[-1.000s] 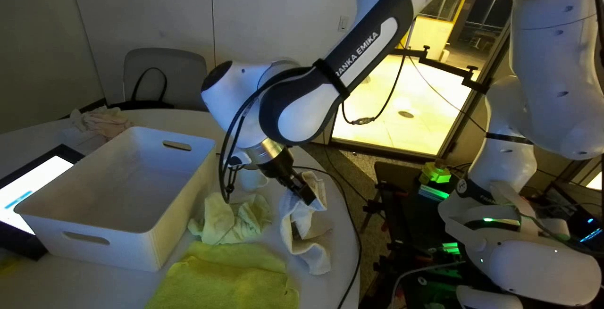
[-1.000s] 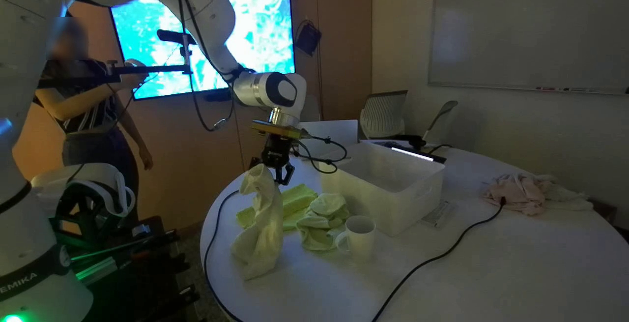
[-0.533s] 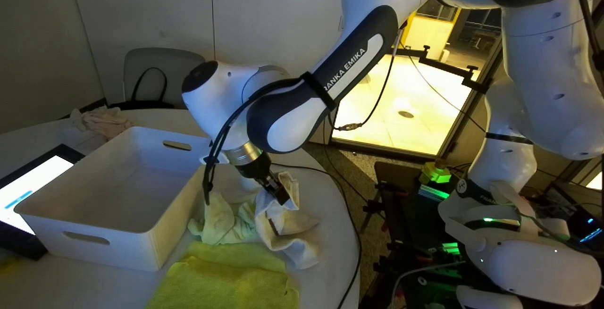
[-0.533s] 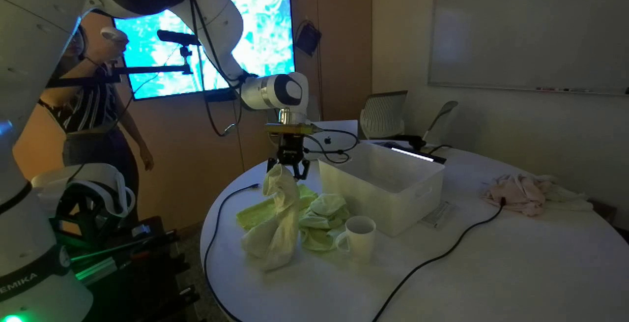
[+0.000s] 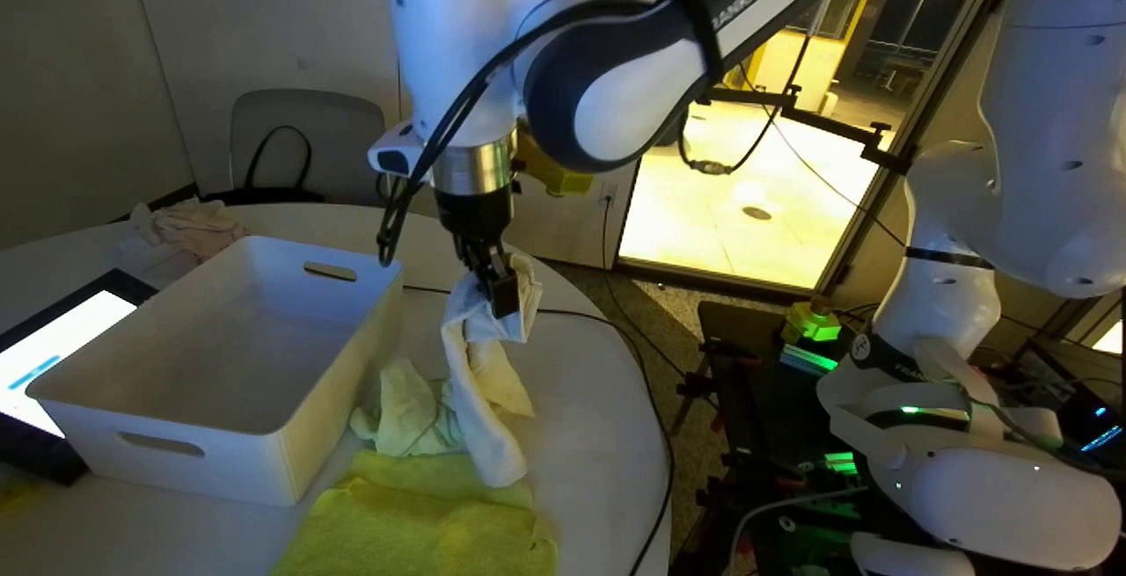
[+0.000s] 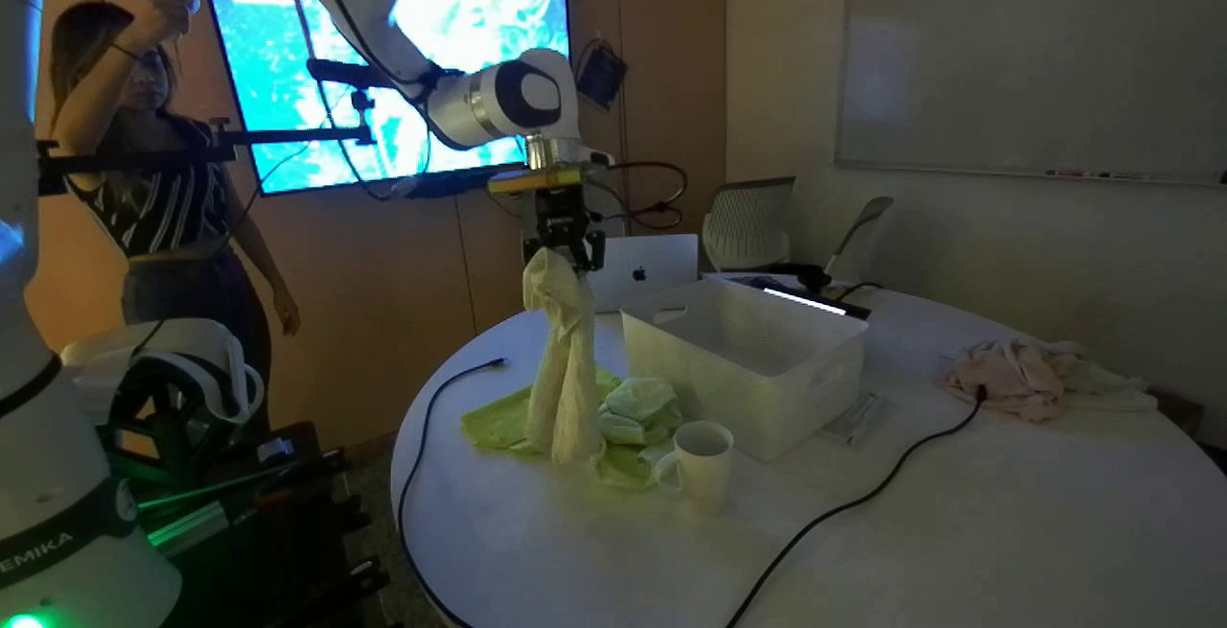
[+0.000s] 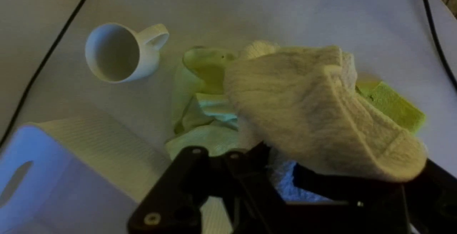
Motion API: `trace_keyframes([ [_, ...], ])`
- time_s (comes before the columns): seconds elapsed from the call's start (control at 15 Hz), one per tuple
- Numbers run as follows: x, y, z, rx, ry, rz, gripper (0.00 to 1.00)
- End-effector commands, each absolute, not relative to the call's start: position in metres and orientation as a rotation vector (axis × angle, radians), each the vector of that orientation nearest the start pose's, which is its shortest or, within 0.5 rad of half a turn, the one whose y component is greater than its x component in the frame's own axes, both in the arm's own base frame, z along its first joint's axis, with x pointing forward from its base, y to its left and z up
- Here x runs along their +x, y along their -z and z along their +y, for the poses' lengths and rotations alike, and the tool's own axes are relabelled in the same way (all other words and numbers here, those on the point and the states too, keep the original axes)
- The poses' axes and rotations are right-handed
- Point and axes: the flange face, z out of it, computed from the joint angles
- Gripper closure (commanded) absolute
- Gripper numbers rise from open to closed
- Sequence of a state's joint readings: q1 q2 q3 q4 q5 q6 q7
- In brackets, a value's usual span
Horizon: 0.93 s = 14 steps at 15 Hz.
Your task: Pick up the clothes from the table and put them in the box and pick up the black objects from the table and put them in the cup
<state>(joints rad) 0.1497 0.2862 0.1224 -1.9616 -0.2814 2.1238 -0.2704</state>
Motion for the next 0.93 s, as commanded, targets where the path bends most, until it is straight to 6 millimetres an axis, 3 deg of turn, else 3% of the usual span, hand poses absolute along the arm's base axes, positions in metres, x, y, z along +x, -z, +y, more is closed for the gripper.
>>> trace_keyframes([
  [0.0, 0.54, -0.384, 0.136, -3.205, 0.037, -0.939, 0.98],
  [0.2, 0.521, -0.419, 0.129, -3.24, 0.138, -0.847, 0.99],
  [0.4, 0.507, -0.436, 0.122, -3.266, 0.152, -0.792, 0.99],
  [0.6, 0.5, -0.436, 0.119, -3.25, 0.084, -0.836, 0.99],
  [0.87, 0.489, -0.413, 0.127, -3.214, -0.176, -0.886, 0.98],
])
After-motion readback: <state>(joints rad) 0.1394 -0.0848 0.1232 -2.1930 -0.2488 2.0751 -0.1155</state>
